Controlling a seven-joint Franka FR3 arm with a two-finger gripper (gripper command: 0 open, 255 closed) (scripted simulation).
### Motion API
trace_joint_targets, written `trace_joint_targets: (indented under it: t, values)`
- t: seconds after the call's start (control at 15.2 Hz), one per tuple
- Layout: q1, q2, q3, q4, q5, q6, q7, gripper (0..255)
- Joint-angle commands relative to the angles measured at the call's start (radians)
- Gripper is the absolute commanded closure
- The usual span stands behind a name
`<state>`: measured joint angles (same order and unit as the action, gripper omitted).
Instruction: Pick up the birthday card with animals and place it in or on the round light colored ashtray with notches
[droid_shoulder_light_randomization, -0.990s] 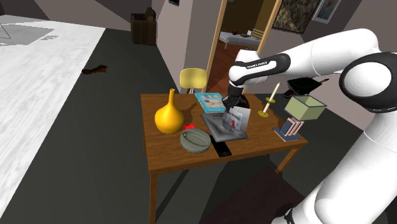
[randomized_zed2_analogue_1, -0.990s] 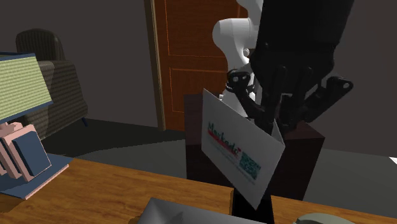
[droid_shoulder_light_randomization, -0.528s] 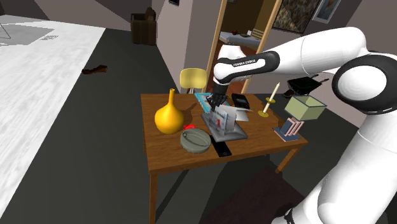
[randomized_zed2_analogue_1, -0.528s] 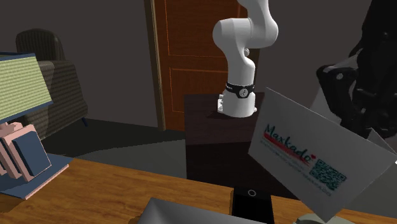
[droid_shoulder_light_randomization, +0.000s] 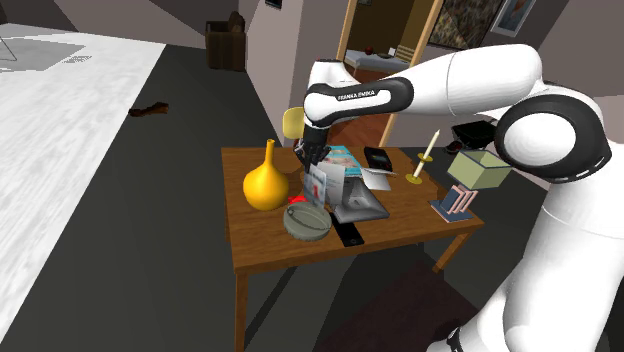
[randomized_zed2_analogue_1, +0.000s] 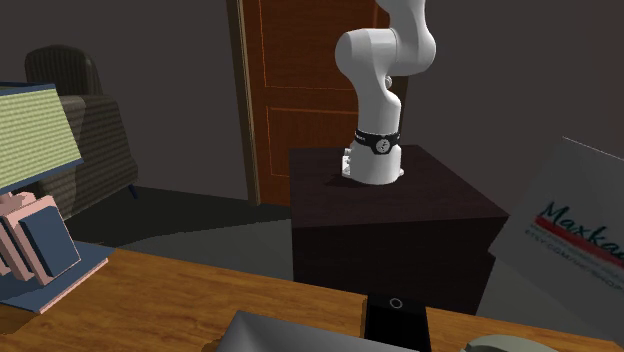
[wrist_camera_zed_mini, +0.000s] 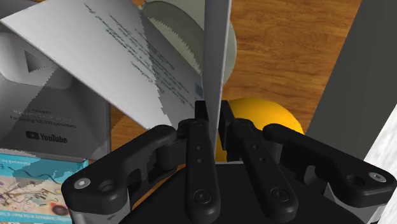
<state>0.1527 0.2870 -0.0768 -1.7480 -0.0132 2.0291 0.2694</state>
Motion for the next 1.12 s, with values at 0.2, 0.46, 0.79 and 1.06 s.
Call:
trace_joint_targets:
  t: [0.2, 0.46, 0.79, 1.06]
  values:
    - [0.009, 0.029, 0.005, -0.022, 0.0, 0.05, 0.016, 255]
    - [0.008, 0.051, 0.006, -0.047, 0.001, 0.097, 0.016, 255]
    - [0.007, 0.081, 0.007, -0.073, 0.003, 0.154, 0.017, 255]
    - [0.007, 0.109, 0.008, -0.09, 0.005, 0.198, 0.017, 255]
